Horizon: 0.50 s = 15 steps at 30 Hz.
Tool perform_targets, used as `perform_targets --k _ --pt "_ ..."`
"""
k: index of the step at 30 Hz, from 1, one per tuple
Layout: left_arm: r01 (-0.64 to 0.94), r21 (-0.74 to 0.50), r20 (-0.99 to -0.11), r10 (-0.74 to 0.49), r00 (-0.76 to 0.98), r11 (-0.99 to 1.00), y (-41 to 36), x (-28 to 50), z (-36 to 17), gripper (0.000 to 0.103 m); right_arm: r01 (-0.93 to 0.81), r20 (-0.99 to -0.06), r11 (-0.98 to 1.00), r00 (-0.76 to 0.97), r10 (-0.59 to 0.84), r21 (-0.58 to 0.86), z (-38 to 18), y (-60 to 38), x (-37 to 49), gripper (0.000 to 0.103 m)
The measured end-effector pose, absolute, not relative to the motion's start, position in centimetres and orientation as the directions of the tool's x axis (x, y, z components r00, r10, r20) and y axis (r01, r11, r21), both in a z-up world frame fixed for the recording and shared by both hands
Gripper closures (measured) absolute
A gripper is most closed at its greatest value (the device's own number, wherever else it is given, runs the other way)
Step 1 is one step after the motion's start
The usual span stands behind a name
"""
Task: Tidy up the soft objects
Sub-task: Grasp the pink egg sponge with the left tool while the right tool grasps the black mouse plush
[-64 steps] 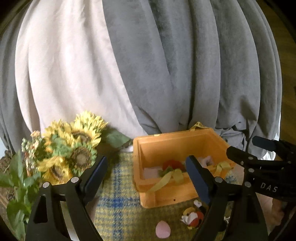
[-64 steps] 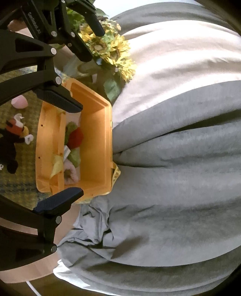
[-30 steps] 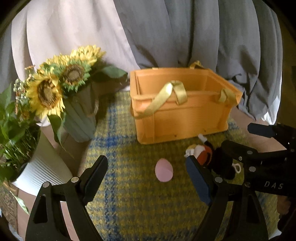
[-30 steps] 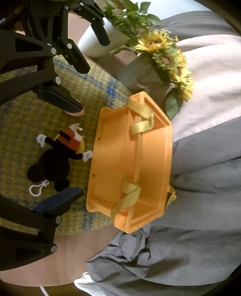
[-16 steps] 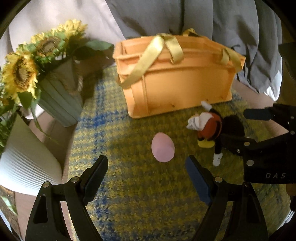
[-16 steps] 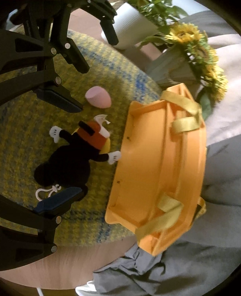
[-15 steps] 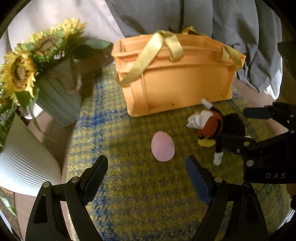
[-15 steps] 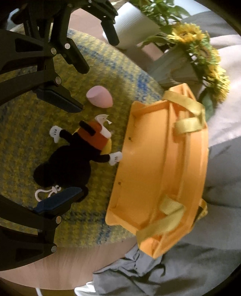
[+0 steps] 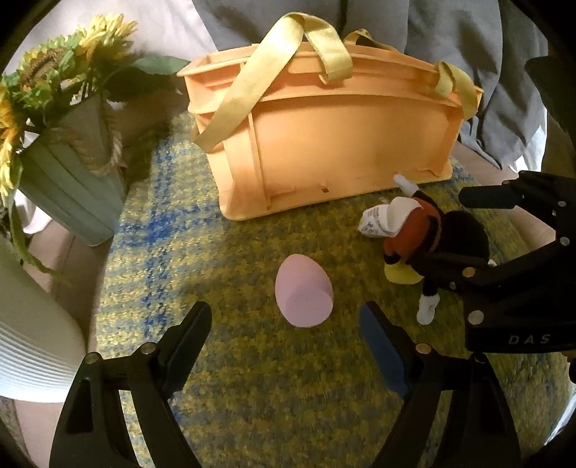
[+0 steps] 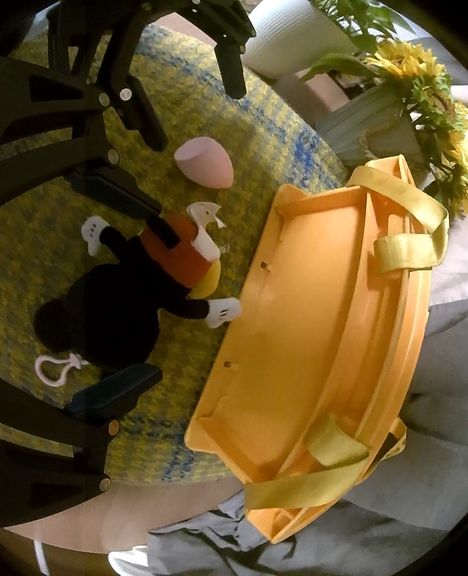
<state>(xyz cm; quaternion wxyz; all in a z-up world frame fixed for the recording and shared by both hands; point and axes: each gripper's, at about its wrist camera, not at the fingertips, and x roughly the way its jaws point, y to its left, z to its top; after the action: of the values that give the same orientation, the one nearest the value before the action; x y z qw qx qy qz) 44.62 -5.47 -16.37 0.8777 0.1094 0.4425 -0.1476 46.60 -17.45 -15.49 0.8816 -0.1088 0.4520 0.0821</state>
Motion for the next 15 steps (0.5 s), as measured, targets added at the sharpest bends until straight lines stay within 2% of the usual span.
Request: perform_targets --k 6,9,12,15 --pt "0.361 0.052 -0.811 -0.172 0.559 0.931 -6.2 45.5 -17.3 0.019 -0.274 -0.815 0.956 0.574 0.074 -0.106 -15.7 -17.4 47.7 0.020" --pt "0.354 0.042 -0.817 -0.172 0.550 0.934 -6.3 46.1 -17.8 0.029 -0.275 -0.816 0.957 0.571 0.088 -0.089 -16.0 -17.6 48.1 0.022" --pt "0.355 0.028 -0.821 -0.181 0.542 0.934 -6.4 46.6 -18.1 0.040 -0.273 -0.818 0.960 0.565 0.108 -0.062 -16.3 -17.7 48.3 0.034" --pt "0.359 0.014 -0.822 -0.193 0.535 0.933 -6.4 46.9 -18.3 0.048 -0.260 -0.809 0.964 0.577 0.110 -0.054 -16.4 -17.8 48.2 0.037"
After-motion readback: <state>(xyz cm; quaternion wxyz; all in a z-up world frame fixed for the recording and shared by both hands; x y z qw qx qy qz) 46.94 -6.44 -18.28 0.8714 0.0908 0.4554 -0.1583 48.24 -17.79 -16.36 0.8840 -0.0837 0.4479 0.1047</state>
